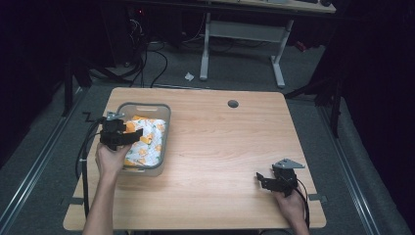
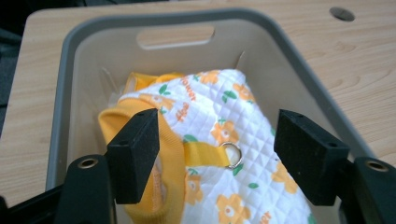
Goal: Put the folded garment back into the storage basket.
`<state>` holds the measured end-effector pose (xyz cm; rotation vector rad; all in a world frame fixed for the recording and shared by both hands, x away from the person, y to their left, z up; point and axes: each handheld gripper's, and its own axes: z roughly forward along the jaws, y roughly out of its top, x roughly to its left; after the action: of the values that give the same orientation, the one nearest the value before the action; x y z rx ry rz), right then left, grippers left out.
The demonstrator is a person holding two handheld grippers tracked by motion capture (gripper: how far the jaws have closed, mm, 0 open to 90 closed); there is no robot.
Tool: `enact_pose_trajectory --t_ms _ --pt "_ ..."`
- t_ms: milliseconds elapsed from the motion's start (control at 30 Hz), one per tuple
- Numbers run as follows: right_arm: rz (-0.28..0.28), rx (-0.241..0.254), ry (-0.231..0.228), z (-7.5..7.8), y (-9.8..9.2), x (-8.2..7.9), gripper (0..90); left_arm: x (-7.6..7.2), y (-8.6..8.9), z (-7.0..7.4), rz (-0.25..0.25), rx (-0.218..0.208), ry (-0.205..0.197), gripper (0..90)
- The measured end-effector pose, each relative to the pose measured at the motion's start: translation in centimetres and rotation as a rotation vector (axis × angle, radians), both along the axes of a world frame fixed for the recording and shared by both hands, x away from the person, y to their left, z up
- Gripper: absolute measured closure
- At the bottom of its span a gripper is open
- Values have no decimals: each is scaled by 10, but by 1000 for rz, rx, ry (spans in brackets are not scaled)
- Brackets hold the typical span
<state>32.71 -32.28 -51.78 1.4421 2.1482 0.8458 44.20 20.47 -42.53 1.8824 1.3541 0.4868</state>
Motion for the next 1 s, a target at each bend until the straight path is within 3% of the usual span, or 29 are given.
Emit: enact_pose_trajectory --t_ms 433,733,1000 --pt "0 0 0 0 0 0 244 -21 -27 16 -60 -27 -105 339" --pt "1 -1 -1 0 0 0 244 -32 -50 24 -128 -57 -113 353" --pt "1 0 -1 0 0 0 244 -41 -71 25 -170 -56 -138 351"
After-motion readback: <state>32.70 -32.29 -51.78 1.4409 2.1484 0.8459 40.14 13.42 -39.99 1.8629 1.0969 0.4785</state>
